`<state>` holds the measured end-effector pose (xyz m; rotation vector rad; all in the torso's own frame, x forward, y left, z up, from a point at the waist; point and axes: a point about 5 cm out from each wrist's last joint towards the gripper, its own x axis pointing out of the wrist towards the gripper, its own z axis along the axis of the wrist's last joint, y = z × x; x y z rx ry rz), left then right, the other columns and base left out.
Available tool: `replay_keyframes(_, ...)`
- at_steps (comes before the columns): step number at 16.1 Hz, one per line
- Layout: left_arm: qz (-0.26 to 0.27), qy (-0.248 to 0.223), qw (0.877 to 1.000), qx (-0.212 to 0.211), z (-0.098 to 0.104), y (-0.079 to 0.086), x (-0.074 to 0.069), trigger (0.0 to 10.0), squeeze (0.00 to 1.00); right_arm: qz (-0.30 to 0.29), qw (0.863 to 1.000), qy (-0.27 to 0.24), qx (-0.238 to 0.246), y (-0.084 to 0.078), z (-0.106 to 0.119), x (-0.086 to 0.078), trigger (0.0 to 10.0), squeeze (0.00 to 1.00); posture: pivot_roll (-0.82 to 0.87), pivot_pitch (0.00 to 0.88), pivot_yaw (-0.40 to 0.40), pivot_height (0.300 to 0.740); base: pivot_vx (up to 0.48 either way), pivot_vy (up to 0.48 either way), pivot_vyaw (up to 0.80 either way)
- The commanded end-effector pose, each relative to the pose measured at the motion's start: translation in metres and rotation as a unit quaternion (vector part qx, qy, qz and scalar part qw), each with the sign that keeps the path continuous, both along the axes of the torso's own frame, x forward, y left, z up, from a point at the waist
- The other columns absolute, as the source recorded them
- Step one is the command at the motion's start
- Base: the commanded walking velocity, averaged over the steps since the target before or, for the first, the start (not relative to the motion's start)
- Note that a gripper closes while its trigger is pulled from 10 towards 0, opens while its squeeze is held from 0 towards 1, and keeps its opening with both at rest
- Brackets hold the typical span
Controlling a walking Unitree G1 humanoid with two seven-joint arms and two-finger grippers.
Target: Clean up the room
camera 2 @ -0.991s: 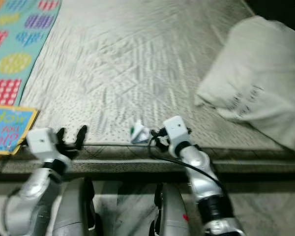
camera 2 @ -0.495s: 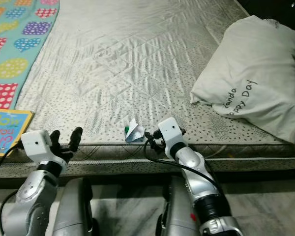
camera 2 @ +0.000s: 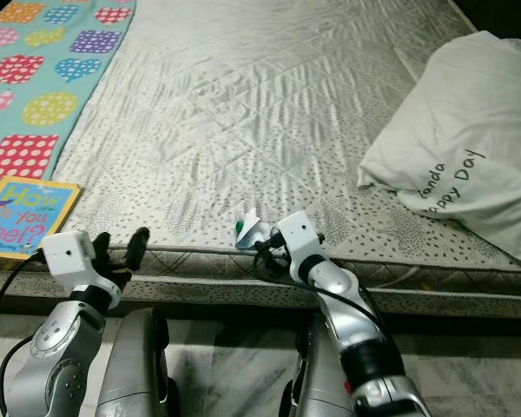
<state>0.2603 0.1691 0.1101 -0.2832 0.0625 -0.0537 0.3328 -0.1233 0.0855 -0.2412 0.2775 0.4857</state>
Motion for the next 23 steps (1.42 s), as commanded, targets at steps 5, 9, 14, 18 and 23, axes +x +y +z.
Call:
replay_keyframes(5, -0.018, 0.007, 1.0, -0.003, 0.001, 0.0, -0.006, 10.0, 0.0, 0.052, 0.996, 0.073, 0.028, 0.024, 0.003, 0.001, 10.0, 0.0, 0.09, 0.192, -0.016, 0.531, 0.0, 0.0, 0.0)
replay_keyframes(9, -0.036, 0.01, 0.999, -0.01, 0.002, -0.002, -0.007, 10.0, 0.0, 0.021, 0.988, 0.119, 0.092, 0.022, 0.01, 0.006, 10.0, 0.0, 0.09, 0.186, -0.01, 0.531, 0.0, 0.0, 0.0)
replay_keyframes(14, -0.044, 0.014, 0.999, -0.01, 0.002, -0.004, -0.006, 10.0, 0.0, 0.015, 0.977, 0.155, 0.144, 0.033, 0.016, 0.001, 10.0, 0.0, 0.09, 0.179, -0.006, 0.531, 0.0, 0.0, 0.0)
replay_keyframes(18, -0.052, 0.017, 0.998, -0.01, 0.0, -0.005, -0.006, 10.0, 0.0, 0.003, 0.961, 0.191, 0.2, 0.044, 0.018, -0.011, 10.0, 0.0, 0.09, 0.16, -0.01, 0.531, 0.0, 0.0, 0.0)
replay_keyframes(23, -0.058, 0.013, 0.998, -0.005, 0.002, -0.01, -0.005, 10.0, 0.0, -0.04, 0.973, 0.161, 0.158, 0.048, 0.015, -0.013, 10.0, 0.0, 0.1, 0.145, -0.011, 0.531, 0.0, 0.0, 0.0)
